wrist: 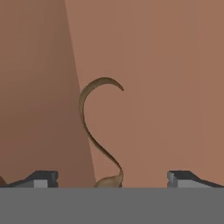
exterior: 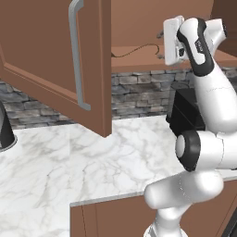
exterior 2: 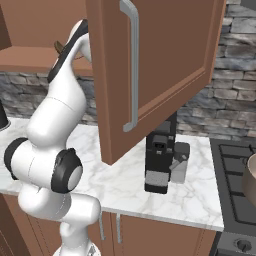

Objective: Open the cabinet and move the ladle to the pot. Then close the cabinet.

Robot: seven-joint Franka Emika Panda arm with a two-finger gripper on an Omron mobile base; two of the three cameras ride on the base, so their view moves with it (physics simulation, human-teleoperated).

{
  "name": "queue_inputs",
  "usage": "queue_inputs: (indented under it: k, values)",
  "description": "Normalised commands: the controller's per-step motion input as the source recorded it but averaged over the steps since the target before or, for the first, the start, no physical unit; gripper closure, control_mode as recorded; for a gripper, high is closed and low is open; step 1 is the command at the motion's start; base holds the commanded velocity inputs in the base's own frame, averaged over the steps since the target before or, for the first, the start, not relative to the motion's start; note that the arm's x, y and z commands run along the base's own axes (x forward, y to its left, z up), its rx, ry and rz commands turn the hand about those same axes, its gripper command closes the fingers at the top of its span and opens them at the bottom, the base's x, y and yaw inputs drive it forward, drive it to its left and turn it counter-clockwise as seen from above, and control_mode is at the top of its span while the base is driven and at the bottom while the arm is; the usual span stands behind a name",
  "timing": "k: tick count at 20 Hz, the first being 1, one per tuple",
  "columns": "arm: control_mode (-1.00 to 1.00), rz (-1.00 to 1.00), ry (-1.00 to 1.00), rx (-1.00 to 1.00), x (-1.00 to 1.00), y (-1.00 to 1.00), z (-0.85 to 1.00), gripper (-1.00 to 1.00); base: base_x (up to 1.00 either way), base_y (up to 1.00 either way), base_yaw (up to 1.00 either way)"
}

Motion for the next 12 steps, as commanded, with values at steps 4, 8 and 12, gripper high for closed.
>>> queue_inputs:
  k: [4, 8, 12]
  values:
    - [-1.0, -0.01, 0.0, 0.0, 0.34, 0.0, 0.0, -1.0, 0.0, 0.0, 0.0]
    - [-1.0, -0.02, 0.0, 0.0, 0.25, 0.0, 0.0, -1.0, 0.0, 0.0, 0.0]
    - [-1.0, -0.03, 0.0, 0.0, 0.24, 0.0, 0.0, -1.0, 0.0, 0.0, 0.0]
